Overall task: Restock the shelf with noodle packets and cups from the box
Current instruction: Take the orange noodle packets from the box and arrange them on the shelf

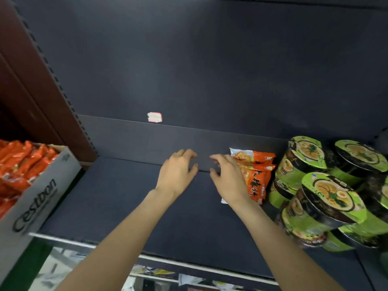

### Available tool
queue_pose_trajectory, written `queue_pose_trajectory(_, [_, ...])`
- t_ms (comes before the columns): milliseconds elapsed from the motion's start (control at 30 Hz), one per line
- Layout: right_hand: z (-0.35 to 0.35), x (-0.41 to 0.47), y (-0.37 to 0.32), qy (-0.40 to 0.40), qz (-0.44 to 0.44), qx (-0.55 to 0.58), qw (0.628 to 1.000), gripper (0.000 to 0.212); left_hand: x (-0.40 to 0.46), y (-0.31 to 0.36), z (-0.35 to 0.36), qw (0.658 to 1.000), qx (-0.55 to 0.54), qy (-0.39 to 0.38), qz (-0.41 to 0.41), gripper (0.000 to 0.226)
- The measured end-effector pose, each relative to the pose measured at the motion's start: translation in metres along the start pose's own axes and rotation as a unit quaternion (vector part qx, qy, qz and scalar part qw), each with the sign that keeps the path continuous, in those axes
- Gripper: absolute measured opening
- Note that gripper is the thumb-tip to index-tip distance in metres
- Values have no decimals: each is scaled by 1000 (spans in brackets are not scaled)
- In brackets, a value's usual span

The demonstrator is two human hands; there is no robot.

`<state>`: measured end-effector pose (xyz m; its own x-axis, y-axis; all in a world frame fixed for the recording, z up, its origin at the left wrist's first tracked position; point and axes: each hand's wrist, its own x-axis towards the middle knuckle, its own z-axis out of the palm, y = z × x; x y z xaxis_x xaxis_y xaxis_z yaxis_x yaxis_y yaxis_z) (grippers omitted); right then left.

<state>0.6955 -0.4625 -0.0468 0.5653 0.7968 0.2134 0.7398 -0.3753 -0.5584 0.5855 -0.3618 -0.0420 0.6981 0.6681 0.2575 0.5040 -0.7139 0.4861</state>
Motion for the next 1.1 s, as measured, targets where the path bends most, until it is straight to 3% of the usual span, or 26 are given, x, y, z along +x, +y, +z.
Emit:
queue_pose_trajectory(233, [54,-6,-102,-76,-76,30,994,33,-51,-82,-83,994,72,79,-27,27])
queue_pose_trajectory(500, [161,-20,-245,-134,-112,43,984,32,-120,-246,-186,987,90,79,-105,22])
queue_pose_trajectory(767, [271,-26,-378,-164,-87,81,979,29,-161,-398,-269,983,101,40,-148,28])
queue_pose_trajectory(1100, [359,-10,-454,-198,-59,120,971,37,-178,-506,-306,971,104,-31,-214,52])
